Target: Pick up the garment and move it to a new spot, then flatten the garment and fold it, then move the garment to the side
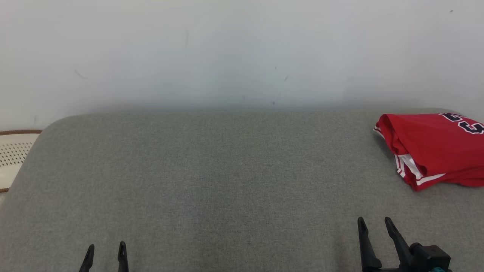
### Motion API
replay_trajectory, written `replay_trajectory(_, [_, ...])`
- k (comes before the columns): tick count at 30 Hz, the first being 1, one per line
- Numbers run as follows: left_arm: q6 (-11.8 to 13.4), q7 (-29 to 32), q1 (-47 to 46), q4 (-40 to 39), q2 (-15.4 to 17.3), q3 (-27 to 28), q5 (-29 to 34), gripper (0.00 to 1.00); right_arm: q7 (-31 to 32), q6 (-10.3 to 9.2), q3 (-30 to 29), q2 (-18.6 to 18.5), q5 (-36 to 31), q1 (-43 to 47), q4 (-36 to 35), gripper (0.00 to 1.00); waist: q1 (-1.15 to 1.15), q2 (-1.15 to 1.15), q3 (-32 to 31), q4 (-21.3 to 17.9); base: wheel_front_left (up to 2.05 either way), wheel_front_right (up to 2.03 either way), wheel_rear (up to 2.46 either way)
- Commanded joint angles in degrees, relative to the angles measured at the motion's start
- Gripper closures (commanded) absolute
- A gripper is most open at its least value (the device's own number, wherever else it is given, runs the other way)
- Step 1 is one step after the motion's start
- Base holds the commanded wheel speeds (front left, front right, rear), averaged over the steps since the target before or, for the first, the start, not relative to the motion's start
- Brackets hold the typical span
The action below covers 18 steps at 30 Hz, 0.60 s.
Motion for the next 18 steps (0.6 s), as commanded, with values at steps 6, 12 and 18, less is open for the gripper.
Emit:
replay_trajectory(6, [-0.1, 0.4, 0.6, 1.0, -0.4, 0.0, -0.3, 1.00, 0.2, 0.01, 0.0, 0.3, 0.3, 0.6, 1.3, 1.00, 0.00, 0.00, 0.0, 0.0, 0.00, 0.00, 0.00])
replay_trajectory(12, [-0.8, 1.2, -1.1, 3.5, -0.5, -0.9, -6.6, 1.00, 2.6, 0.01, -2.7, 0.4, 5.5, 0.0, 2.7, 1.00, 0.00, 0.00, 0.2, -0.2, 0.00, 0.00, 0.00])
replay_trajectory(18, [-1.6, 1.0, -3.0, 5.1, -0.5, -3.1, -14.2, 1.00, 5.5, 0.01, -5.8, 0.3, 11.6, -1.3, 3.5, 1.00, 0.00, 0.00, 0.4, -0.4, 0.00, 0.00, 0.00])
